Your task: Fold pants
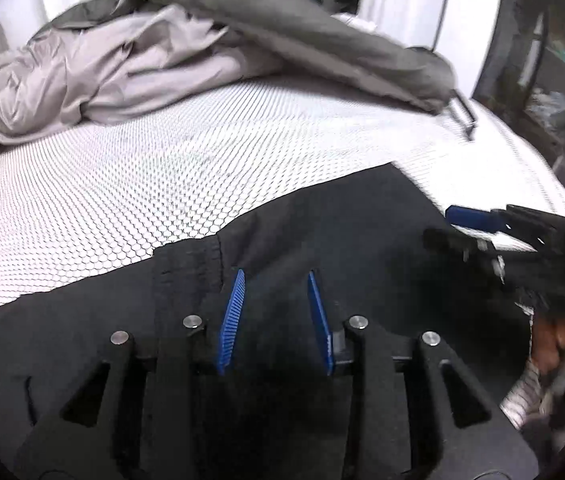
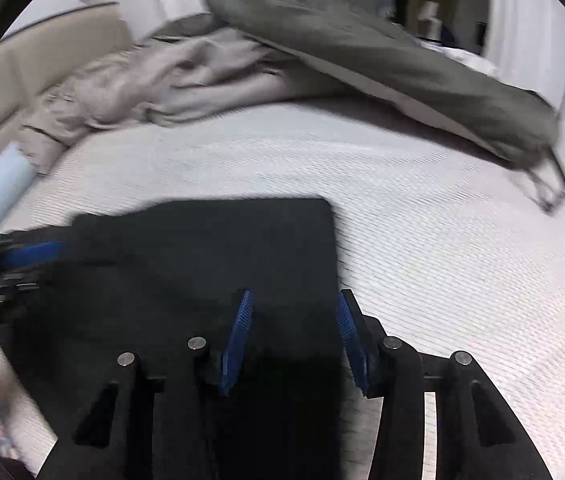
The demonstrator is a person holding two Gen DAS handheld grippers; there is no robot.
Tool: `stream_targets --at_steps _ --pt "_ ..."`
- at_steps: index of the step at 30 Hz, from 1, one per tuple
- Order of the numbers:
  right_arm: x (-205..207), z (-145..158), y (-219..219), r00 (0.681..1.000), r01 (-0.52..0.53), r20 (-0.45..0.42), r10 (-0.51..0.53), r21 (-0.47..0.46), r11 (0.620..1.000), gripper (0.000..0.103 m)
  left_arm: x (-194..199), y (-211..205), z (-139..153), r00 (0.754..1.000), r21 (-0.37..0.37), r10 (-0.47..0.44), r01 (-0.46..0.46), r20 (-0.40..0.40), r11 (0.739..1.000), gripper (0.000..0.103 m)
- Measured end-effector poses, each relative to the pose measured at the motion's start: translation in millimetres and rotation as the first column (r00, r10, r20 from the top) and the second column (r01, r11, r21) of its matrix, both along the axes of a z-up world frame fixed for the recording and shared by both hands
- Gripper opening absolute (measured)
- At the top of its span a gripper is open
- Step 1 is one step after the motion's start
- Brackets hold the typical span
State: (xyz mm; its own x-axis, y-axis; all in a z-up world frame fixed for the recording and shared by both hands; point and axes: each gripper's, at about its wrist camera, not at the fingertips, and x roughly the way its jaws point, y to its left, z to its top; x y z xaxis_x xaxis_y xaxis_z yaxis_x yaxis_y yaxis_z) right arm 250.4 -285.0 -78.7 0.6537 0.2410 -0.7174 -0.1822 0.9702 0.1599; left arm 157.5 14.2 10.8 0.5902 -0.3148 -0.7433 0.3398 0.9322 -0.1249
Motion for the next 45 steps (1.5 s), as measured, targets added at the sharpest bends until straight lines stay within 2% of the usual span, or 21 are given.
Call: stream_targets --at_steps 3,5,7,9,11,13,16,18,20,22,24,25,27,29,30,32,35,37,40,42,45 --pt "19 -13 43 0.995 -0.082 -0.049 0.082 0.011 0.997 0.050 23 5 -37 0.997 0.005 0.051 -0.051 -0.061 0.999 0.029" --pt "33 -33 63 0.986 -0.132 -0.113 0.125 -0.055 0.990 0.050 28 19 -42 0.996 -0.085 0.047 -0.054 -0.078 0.995 0.025" --pt "44 -39 61 0.989 -0.121 -0.100 0.107 -0.147 0.982 0.050 30 33 -41 0.993 -0.149 0.042 -0.057 -0.107 0.987 0.015" --pt "46 -37 42 0.994 -0.057 -0.098 0.040 -0.172 0.983 0.050 27 45 -41 0.991 -0.195 0.045 -0.070 -0.127 0.978 0.013" --pt "44 -34 14 0.995 0.037 -0.085 -0.057 -0.213 0.976 0.050 16 52 -31 0.991 -0.148 0.075 -0.091 -0.112 0.985 0.014" --pt "36 -25 -3 0.995 0.049 -0.078 -0.060 -0.131 0.990 0.050 7 53 -17 0.993 -0.124 0.085 -0.094 -0.078 0.988 0.015" --pt "31 -7 11 0.999 0.027 -0.027 -0.030 -0.104 0.994 0.050 1 48 0 0.995 -0.140 0.092 -0.095 -0.024 0.986 0.017" --pt "32 -1 38 0.999 -0.033 -0.023 0.031 -0.090 0.995 0.050 11 46 -3 0.992 -0.124 0.122 -0.124 -0.025 0.984 0.017" --pt "37 0 61 0.997 -0.072 -0.034 0.071 -0.046 0.996 0.050 25 48 -21 0.981 -0.116 0.179 -0.187 -0.080 0.975 0.017" --pt "41 -4 78 0.994 -0.093 -0.053 0.091 -0.031 0.995 0.050 31 52 -38 0.975 -0.113 0.190 -0.203 -0.116 0.973 0.021" --pt "49 -17 84 0.988 -0.122 -0.098 0.115 -0.069 0.990 0.050 31 60 -43 0.976 -0.151 0.179 -0.197 -0.126 0.969 0.023" --pt "46 -21 76 0.991 -0.087 -0.114 0.073 -0.120 0.989 0.050 30 64 -43 0.976 -0.152 0.175 -0.195 -0.132 0.969 0.023" --pt "53 -25 52 0.992 0.053 -0.100 -0.074 -0.199 0.979 0.050 23 70 -44 0.969 -0.092 0.216 -0.228 -0.124 0.969 0.038" --pt "48 -24 16 0.979 0.154 -0.104 -0.175 -0.184 0.971 0.050 14 79 -37 0.964 -0.100 0.233 -0.247 -0.131 0.964 0.041" --pt "39 -18 4 0.981 0.152 -0.101 -0.166 -0.135 0.979 0.050 7 81 -31 0.963 -0.087 0.235 -0.247 -0.130 0.965 0.040" --pt "19 -2 5 0.989 0.120 -0.070 -0.129 -0.124 0.985 0.050 -21 79 -5 0.979 -0.071 0.201 -0.204 -0.040 0.976 0.041" --pt "-9 16 36 0.999 0.015 -0.035 -0.019 -0.104 0.994 0.055 -55 69 7 0.992 -0.105 0.129 -0.128 -0.005 0.986 0.041" --pt "-31 17 60 0.997 -0.067 -0.042 0.063 -0.091 0.994 0.055 -71 57 0 0.994 -0.085 0.109 -0.111 -0.025 0.990 0.041" --pt "-60 0 77 0.990 -0.120 -0.094 0.106 -0.159 0.980 0.056 -84 43 -23 0.993 -0.015 0.087 -0.088 -0.085 0.996 0.041" --pt "-68 -15 82 0.988 -0.118 -0.121 0.094 -0.211 0.970 0.056 -88 35 -33 0.994 0.031 0.078 -0.076 -0.076 0.997 0.041" --pt "-72 -13 84 0.990 -0.115 -0.105 0.091 -0.250 0.961 0.056 -92 31 -33 0.997 0.072 0.067 -0.064 -0.045 0.995 0.045"
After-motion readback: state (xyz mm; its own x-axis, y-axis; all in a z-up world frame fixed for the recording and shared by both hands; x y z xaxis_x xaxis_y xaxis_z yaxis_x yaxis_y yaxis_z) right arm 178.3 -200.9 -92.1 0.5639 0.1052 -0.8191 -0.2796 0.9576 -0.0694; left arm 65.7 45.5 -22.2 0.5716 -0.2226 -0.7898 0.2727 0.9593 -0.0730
